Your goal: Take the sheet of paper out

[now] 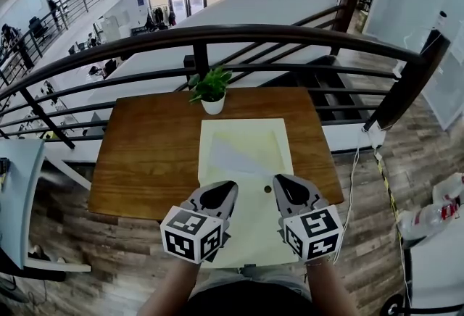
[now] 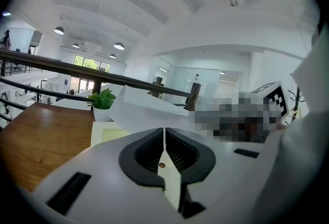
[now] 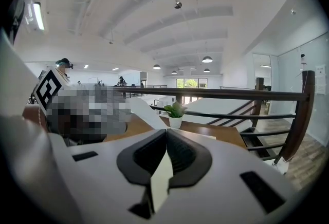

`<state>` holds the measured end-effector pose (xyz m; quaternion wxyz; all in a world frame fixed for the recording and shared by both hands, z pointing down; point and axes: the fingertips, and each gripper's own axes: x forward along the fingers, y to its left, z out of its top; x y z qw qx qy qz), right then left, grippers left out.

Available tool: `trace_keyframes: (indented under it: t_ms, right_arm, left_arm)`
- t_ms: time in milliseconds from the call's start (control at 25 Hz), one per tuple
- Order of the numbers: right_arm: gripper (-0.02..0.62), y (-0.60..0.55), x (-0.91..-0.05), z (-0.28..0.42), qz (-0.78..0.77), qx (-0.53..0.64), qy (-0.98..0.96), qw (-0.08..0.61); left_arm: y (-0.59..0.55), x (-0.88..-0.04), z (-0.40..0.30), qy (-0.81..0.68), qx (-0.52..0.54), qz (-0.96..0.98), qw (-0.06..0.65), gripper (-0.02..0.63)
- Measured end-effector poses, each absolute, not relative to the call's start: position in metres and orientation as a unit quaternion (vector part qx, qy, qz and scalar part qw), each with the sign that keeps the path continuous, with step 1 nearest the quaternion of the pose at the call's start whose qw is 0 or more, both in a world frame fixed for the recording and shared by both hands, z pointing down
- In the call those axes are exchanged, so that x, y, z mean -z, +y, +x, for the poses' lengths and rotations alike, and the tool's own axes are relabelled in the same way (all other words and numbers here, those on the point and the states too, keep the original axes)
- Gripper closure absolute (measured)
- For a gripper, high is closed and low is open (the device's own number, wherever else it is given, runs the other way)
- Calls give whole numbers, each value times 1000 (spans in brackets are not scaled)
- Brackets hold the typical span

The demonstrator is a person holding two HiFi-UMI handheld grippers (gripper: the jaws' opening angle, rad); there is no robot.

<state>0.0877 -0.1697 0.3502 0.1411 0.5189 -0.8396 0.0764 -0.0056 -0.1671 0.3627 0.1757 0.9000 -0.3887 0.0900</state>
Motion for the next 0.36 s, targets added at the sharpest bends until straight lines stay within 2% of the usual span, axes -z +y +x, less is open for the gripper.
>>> trace_keyframes:
  t_ms: [360]
  right_arm:
    - [568, -169, -355, 89, 511, -87, -842, 146]
  left_arm:
    - [-168, -365, -5, -392, -89, 898, 180, 581]
